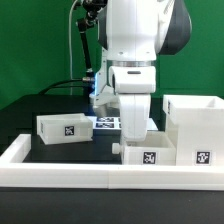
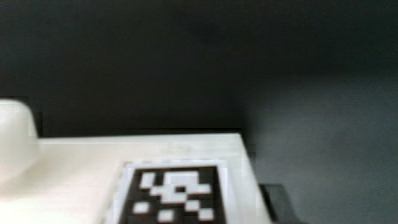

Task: Assemble drawer

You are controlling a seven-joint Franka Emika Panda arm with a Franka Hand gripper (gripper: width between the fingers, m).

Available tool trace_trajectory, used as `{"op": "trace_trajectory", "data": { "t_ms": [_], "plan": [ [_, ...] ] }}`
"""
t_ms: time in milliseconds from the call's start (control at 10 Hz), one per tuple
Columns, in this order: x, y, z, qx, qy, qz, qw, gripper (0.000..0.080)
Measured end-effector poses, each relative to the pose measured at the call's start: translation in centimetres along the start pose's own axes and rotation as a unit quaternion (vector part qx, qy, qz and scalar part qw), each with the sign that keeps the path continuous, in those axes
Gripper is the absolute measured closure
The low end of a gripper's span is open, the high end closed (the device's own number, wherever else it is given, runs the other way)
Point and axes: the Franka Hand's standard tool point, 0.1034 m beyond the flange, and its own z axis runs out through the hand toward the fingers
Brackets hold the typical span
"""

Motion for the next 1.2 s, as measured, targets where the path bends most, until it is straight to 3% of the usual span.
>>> {"op": "trace_trajectory", "data": {
  "t_ms": [900,1200],
  "plan": [
    [-0.03,-0.09,0.21,0.002,-0.001,0.021,1.000,0.0758],
    [0.02,0.73,-0.11,0.000,-0.008,0.009,1.000,0.0758]
  ]
}}
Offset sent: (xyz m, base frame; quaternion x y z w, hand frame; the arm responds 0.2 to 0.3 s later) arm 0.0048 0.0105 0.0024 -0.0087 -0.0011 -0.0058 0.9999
